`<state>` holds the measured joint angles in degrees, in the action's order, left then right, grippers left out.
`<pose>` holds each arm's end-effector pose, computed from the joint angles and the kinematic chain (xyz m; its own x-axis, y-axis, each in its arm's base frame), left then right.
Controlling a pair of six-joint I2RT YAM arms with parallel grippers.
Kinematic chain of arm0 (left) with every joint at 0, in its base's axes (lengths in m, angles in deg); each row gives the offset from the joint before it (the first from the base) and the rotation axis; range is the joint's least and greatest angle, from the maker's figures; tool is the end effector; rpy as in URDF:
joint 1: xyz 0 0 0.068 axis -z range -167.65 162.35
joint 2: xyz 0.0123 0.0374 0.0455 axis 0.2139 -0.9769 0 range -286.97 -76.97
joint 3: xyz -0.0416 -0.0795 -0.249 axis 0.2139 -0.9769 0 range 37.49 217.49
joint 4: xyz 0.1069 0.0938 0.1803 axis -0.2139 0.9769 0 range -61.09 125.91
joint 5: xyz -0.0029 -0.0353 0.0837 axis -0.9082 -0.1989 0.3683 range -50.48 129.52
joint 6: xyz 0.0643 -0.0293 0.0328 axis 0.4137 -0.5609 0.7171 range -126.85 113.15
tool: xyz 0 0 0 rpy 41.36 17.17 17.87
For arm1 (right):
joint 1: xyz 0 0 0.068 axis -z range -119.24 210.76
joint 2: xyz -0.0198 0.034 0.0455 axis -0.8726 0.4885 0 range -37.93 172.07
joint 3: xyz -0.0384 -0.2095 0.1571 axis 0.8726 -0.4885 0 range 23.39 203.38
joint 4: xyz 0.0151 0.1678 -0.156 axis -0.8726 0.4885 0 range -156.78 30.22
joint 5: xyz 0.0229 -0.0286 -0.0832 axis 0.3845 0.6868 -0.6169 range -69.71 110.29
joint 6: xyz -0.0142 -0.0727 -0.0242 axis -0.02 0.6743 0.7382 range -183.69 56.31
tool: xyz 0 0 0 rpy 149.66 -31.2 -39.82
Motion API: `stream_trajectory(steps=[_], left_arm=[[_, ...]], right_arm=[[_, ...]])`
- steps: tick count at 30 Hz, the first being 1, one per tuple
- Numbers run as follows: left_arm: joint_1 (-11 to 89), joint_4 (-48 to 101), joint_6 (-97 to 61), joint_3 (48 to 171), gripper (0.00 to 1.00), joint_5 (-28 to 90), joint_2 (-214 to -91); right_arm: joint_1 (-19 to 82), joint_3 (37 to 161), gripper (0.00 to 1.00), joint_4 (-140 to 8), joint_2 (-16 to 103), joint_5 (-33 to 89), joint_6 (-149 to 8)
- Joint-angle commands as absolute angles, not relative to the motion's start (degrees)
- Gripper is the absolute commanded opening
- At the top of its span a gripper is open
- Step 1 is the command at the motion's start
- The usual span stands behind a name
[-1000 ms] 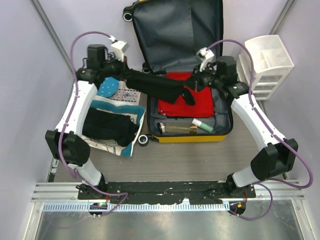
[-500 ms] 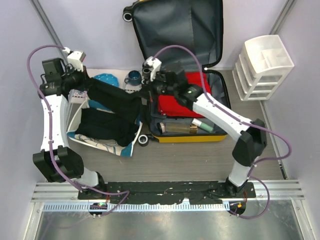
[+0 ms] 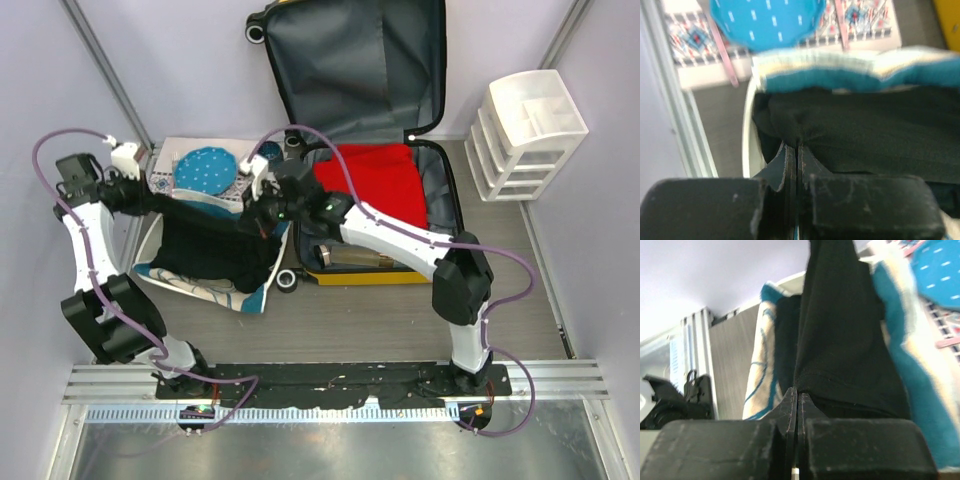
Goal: Open, take out, and arrange the luggage
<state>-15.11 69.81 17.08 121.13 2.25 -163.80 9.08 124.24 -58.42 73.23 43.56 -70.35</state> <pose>0.2944 0.1076 0.3286 -0.5567 0.0744 -0.8274 0.2678 0.9589 -0.0940 0.2637 0.3758 0.3300 -0.3074 -0.2172 -0.9264 -0.9234 0.3032 0.2353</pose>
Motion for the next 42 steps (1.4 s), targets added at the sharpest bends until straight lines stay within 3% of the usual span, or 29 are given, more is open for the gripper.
stream_trajectory(steps=[1, 13, 14, 15, 16, 17, 19, 21, 26, 29, 36, 42], left_arm=[[-18.75, 75.13, 30.73, 112.65, 0.0, -0.21, -162.58], [-20.43, 76.36, 42.02, 100.68, 0.0, 5.33, -162.92], [-20.43, 76.63, 41.85, 101.38, 0.19, 5.33, -163.02], [-20.43, 77.24, 41.15, 102.0, 0.3, 5.25, -163.02], [-20.52, 78.99, 41.05, 103.74, 0.41, 4.98, -162.58], [-20.43, 79.7, 40.36, 104.8, 0.54, 4.2, -162.14], [-20.43, 82.68, 37.37, 107.87, 0.6, 2.44, -160.91], [-20.17, 85.06, 33.61, 113.85, 0.67, -0.55, -159.5], [-16.58, 83.85, 23.32, 125.99, 0.71, -3.1, -159.24], [-9.82, 77.17, 14.88, 127.75, 0.71, -2.23, -158.89], [17.86, 60.58, 1.78, 126.17, 0.76, 7.0, -163.36], [33.96, 54.67, 3.43, 126.0, 0.78, 11.39, -171.71]], right_arm=[[3.72, 121.22, 0.01, -60.27, 75.96, 45.51, -66.43], [-1.2, 117.17, 0.01, -57.99, 81.96, 49.03, -59.82], [-1.2, 117.08, 0.01, -57.81, 81.78, 49.12, -59.91], [-1.12, 117.25, 0.04, -57.64, 81.35, 48.51, -59.3], [-1.03, 117.51, 0.22, -57.03, 80.91, 48.16, -59.12], [-0.51, 117.86, 0.3, -56.76, 80.29, 47.8, -59.3], [0.37, 119.27, 0.46, -56.23, 78.19, 46.75, -60.78], [1.78, 120.58, 0.52, -55.01, 75.47, 46.48, -61.32], [6.7, 119.63, 0.61, -53.51, 67.56, 45.96, -63.51], [12.58, 115.25, 0.62, -52.89, 61.49, 44.99, -63.6], [33.31, 104.78, 0.63, -44.91, 50.68, 41.3, -65.36], [49.14, 97.84, 0.63, -36.56, 44.34, 37.52, -65.53]])
